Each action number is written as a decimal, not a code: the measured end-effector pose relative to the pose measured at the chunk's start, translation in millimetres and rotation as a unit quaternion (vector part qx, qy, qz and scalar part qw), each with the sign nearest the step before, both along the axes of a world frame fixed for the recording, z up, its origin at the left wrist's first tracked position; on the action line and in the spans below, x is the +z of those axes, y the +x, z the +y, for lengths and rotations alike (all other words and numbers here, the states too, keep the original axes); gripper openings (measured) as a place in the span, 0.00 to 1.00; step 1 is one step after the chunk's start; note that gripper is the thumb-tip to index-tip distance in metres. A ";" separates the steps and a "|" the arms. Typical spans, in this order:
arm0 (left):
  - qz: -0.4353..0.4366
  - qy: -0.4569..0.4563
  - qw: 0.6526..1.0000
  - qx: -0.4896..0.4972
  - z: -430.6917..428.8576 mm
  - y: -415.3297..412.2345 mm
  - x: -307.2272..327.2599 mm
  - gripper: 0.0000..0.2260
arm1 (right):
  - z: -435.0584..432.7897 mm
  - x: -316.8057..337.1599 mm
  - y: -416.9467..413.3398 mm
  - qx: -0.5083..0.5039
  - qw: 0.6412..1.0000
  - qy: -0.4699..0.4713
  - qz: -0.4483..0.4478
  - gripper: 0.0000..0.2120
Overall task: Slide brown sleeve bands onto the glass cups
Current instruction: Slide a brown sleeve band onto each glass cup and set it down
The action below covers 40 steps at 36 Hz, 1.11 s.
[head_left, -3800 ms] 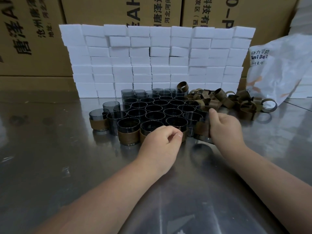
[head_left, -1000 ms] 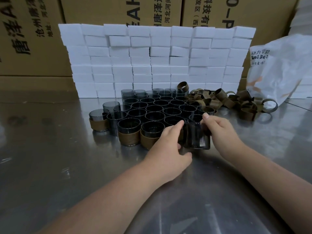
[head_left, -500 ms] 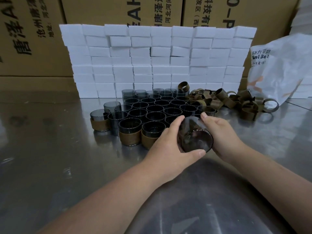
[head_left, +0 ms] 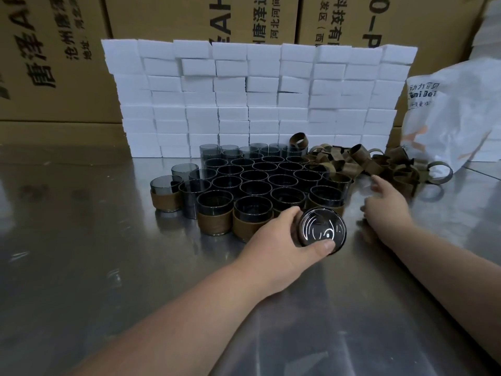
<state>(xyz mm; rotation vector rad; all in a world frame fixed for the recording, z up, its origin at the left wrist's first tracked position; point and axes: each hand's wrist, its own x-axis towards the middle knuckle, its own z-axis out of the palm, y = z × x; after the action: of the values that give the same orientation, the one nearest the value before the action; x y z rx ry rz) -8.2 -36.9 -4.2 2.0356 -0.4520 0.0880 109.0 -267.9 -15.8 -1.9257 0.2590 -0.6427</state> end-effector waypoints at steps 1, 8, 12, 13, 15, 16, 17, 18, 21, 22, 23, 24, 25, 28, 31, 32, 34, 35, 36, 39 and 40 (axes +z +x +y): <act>-0.001 -0.007 1.000 -0.003 -0.1 0.6 0.0 0.23 | 0.7 2.2 1.0 0.013 1.000 -0.026 -0.002 0.32; 0.009 -0.022 1.000 -0.018 -1.5 3.3 -3.3 0.21 | 0.3 13.7 23.1 0.055 0.963 -0.254 0.074 0.34; 0.008 -0.029 0.999 -0.024 -1.5 3.1 -2.1 0.22 | 3.2 14.3 29.3 0.067 0.941 -0.324 0.072 0.27; 0.006 -0.031 0.999 -0.028 -1.9 2.6 -1.6 0.26 | 3.0 14.0 30.3 0.063 0.936 -0.338 0.073 0.26; 0.002 -0.026 0.999 -0.033 -2.6 2.0 -1.3 0.31 | 3.2 13.5 31.1 0.051 0.925 -0.364 0.092 0.23; -0.001 -0.023 0.999 -0.032 -2.6 1.6 -1.0 0.31 | 3.2 13.4 31.3 0.046 0.921 -0.372 0.101 0.22; -0.002 -0.023 0.999 -0.031 -2.5 1.2 -0.7 0.31 | 3.5 13.7 31.4 0.043 0.919 -0.377 0.106 0.20; -0.002 -0.023 0.999 -0.029 -2.1 1.0 -0.6 0.30 | 3.8 13.9 31.7 0.038 0.918 -0.378 0.110 0.19; -0.002 -0.016 1.000 -0.023 -1.1 0.3 0.2 0.30 | 5.0 14.8 31.6 0.000 0.922 -0.365 0.127 0.14; 0.000 -0.014 1.000 -0.021 -0.7 0.2 0.5 0.29 | 5.1 14.9 31.1 -0.016 0.925 -0.356 0.129 0.12; 0.004 -0.015 1.000 -0.019 -0.1 0.1 0.9 0.28 | 4.7 14.9 30.4 -0.031 0.929 -0.346 0.130 0.10; 0.006 -0.016 1.000 -0.017 0.4 0.5 0.7 0.24 | 4.1 14.9 29.4 -0.044 0.932 -0.334 0.131 0.10; 0.008 -0.019 1.000 -0.016 0.6 0.8 0.3 0.20 | 3.5 15.0 28.2 -0.059 0.937 -0.320 0.131 0.09; 0.003 -0.028 0.999 -0.018 -0.1 1.1 1.0 0.17 | 2.6 17.2 22.3 -0.119 0.953 -0.259 0.106 0.09; -0.011 -0.027 0.999 -0.018 -1.0 1.1 1.9 0.24 | 2.1 20.3 12.2 -0.165 0.968 -0.182 0.048 0.11; -0.013 -0.027 0.999 -0.016 -1.4 0.7 2.4 0.29 | 2.1 21.3 8.4 -0.173 0.973 -0.150 0.029 0.12; -0.017 -0.022 1.000 -0.002 -1.2 -0.3 3.7 0.39 | 3.3 21.7 1.6 -0.189 0.978 -0.086 -0.008 0.15; -0.022 -0.020 1.000 0.006 -1.1 -0.7 4.3 0.41 | 4.7 21.2 -1.7 -0.197 0.979 -0.052 -0.024 0.17; -0.032 -0.019 0.999 0.013 -0.8 -1.5 5.2 0.42 | 7.0 20.7 -5.2 -0.201 0.979 -0.016 -0.038 0.19; -0.060 -0.029 0.997 0.038 -0.1 -4.3 7.7 0.40 | 21.1 27.3 -15.7 -0.186 0.975 0.085 -0.086 0.21; -0.072 -0.039 0.996 0.046 0.1 -4.8 8.0 0.38 | 28.1 34.3 -19.6 -0.175 0.972 0.115 -0.106 0.20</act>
<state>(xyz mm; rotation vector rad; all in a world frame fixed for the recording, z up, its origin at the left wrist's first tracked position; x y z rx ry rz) -13.1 -36.7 3.8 1.9803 -0.4368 0.3048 89.4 -239.8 18.5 -1.5857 0.5209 -0.9996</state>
